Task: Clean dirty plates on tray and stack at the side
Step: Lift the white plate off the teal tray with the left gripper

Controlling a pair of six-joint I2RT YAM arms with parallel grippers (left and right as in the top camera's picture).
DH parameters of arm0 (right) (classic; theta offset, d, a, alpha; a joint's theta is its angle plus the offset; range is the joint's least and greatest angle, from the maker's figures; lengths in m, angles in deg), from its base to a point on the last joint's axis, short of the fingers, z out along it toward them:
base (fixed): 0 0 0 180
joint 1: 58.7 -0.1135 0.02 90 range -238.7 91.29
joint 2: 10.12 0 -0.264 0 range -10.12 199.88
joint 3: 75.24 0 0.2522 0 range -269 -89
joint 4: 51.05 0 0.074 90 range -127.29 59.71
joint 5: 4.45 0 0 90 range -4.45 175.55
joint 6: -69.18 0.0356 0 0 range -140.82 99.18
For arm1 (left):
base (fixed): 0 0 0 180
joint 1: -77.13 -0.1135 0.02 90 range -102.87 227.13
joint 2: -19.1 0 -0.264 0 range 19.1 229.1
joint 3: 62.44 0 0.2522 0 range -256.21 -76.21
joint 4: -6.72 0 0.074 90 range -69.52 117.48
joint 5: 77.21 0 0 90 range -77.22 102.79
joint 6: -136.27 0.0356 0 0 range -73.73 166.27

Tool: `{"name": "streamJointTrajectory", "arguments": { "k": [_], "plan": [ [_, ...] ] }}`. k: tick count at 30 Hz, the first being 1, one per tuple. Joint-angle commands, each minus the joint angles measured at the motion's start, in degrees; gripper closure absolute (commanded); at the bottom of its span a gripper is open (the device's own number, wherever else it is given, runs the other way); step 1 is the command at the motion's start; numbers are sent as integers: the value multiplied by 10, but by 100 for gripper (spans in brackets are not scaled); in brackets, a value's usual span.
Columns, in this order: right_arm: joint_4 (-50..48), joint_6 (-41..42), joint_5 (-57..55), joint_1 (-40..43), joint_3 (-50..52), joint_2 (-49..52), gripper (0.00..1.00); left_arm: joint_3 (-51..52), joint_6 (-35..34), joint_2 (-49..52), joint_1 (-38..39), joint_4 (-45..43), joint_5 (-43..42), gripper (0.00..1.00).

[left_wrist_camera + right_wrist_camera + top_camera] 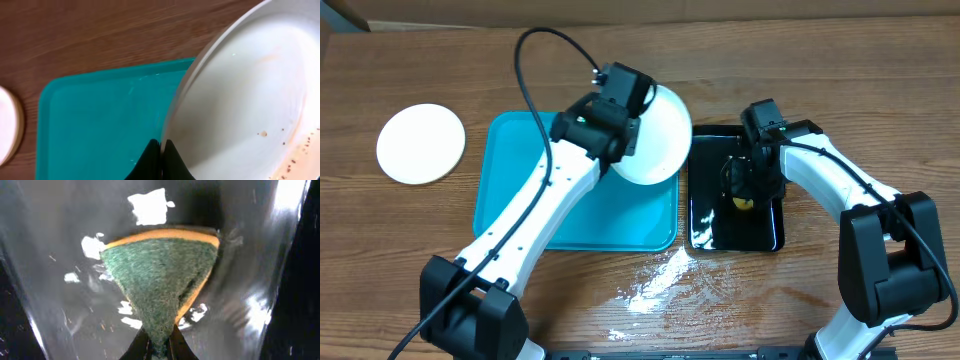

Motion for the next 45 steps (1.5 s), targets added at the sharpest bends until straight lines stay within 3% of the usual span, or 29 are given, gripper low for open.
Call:
{"name": "streamJointTrajectory", "arguments": {
  "k": [1, 10, 16, 21, 26, 29, 35, 38, 45],
  "plan": [
    [47, 43, 50, 17, 2, -10, 96, -13, -24, -12, 33, -34, -12, 96],
    [113, 43, 68, 23, 2, -10, 96, -13, -76, -6, 56, -88, -59, 96],
    [128, 33, 74, 30, 2, -10, 96, -13, -35, 2, 65, -147, -48, 96],
    [124, -41, 185, 75, -22, -12, 96, -13, -11, 2, 66, -193, -48, 96],
    [143, -97, 275, 121, -43, -12, 80, -13, 56, 2, 83, -236, -41, 96],
    [155, -97, 273, 124, -43, -12, 66, -13, 140, 2, 123, -284, 41, 96],
    [164, -95, 251, 124, -42, -12, 49, -13, 258, 2, 181, -331, 178, 96],
    [164, -95, 251, 124, -42, -12, 45, -13, 291, 2, 192, -349, 233, 96],
    [164, -95, 251, 124, -42, -12, 42, -13, 291, 1, 210, -370, 287, 96]
  ]
}}
